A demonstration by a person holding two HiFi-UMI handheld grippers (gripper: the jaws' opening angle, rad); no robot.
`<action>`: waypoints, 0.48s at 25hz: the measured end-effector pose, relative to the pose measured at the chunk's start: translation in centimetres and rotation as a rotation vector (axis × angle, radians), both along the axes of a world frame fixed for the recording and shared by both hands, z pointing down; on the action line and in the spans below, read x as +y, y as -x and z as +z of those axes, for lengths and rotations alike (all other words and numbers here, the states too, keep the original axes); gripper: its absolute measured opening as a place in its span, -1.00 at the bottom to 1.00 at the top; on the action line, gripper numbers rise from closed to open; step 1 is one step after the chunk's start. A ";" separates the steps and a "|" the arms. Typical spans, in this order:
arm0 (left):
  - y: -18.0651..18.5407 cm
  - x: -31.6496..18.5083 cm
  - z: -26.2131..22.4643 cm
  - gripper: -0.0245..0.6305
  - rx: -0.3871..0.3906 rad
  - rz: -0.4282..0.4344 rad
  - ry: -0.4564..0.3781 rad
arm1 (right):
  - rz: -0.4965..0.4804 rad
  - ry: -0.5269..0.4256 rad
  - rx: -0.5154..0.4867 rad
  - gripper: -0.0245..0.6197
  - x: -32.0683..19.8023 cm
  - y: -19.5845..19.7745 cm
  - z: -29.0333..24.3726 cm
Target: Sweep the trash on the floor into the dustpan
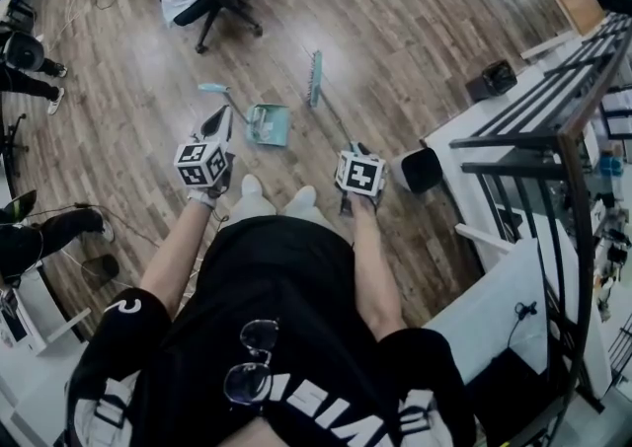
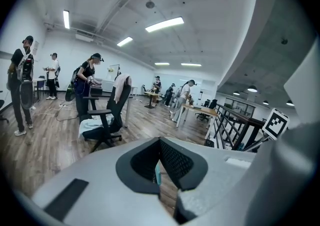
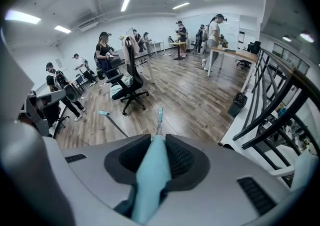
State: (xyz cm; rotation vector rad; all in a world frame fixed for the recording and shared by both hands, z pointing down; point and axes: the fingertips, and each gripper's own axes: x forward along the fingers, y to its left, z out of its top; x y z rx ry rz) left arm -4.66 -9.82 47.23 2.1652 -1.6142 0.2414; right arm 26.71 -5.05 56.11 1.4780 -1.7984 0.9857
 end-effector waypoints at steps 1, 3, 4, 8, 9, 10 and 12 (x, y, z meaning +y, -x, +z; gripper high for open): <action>0.2 0.1 0.1 -0.93 -0.003 -0.008 0.001 | -0.006 0.000 0.003 -0.66 -0.1 0.0 0.1; 0.6 0.5 0.1 -0.93 -0.006 -0.026 0.001 | -0.017 0.003 0.005 -0.66 -0.2 0.0 0.3; 0.9 0.6 0.1 -0.93 -0.006 -0.034 0.001 | -0.022 0.007 0.008 -0.66 -0.2 0.1 0.5; 2.6 1.1 0.1 -0.93 -0.003 -0.071 0.003 | -0.037 0.023 0.012 -0.66 -0.7 0.9 1.1; 3.0 1.3 0.2 -0.93 -0.002 -0.082 0.005 | -0.041 0.027 0.012 -0.66 -0.7 1.1 1.2; 3.4 1.5 0.3 -0.93 -0.002 -0.092 0.008 | -0.045 0.031 0.014 -0.66 -0.8 1.3 1.3; 4.0 2.0 0.5 -0.93 -0.001 -0.107 0.014 | -0.055 0.037 0.024 -0.66 -0.7 1.6 1.4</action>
